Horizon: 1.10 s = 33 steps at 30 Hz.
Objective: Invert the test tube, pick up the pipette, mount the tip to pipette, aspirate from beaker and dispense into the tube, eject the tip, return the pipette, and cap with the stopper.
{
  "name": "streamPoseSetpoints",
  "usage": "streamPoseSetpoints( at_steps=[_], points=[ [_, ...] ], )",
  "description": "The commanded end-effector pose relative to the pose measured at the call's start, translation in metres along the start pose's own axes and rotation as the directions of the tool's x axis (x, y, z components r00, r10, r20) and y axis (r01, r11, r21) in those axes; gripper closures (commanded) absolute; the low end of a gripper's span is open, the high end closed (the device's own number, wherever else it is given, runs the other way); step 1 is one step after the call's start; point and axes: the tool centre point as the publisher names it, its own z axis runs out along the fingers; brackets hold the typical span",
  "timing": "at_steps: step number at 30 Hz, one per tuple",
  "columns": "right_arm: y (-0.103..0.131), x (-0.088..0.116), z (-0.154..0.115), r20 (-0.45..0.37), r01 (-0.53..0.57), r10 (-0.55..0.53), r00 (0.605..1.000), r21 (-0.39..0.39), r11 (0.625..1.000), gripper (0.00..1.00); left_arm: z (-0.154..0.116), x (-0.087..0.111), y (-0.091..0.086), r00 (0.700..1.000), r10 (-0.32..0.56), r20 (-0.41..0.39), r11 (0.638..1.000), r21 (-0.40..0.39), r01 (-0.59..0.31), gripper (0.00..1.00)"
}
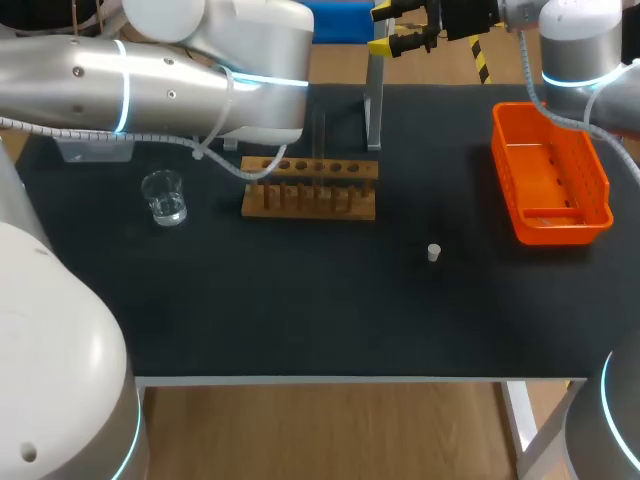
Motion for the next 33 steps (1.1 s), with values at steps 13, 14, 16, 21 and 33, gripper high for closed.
streamPoseSetpoints(
  at_steps=[13, 14, 16, 21, 33],
  points=[
    [0.001, -0.001, -0.001, -0.005, -0.001, 0.001, 1.000, 0.004, 1.000, 0.00, -0.078, 0.017, -0.013, 0.996, 0.034, -0.085, 0.996, 0.088, -0.026, 0.00],
    [0.001, -0.001, -0.001, -0.005, -0.001, 0.001, 1.000, 0.004, 1.000, 0.00, -0.086, 0.018, -0.012, 0.993, 0.044, -0.110, 0.994, 0.103, -0.032, 0.00],
    [0.001, -0.001, -0.001, -0.005, -0.001, 0.001, 1.000, 0.004, 1.000, 0.00, -0.102, 0.021, -0.011, 0.986, 0.073, -0.151, 0.991, 0.126, -0.054, 0.00],
    [0.001, -0.001, -0.001, -0.005, -0.001, 0.001, 1.000, 0.004, 1.000, 0.00, -0.143, 0.025, -0.005, 0.942, 0.181, -0.284, 0.968, 0.218, -0.120, 0.00],
    [0.001, -0.001, -0.001, -0.005, -0.001, 0.001, 1.000, 0.004, 1.000, 0.00, -0.214, 0.046, 0.024, 0.731, 0.414, -0.543, 0.890, 0.410, -0.200, 0.00]
  ],
)
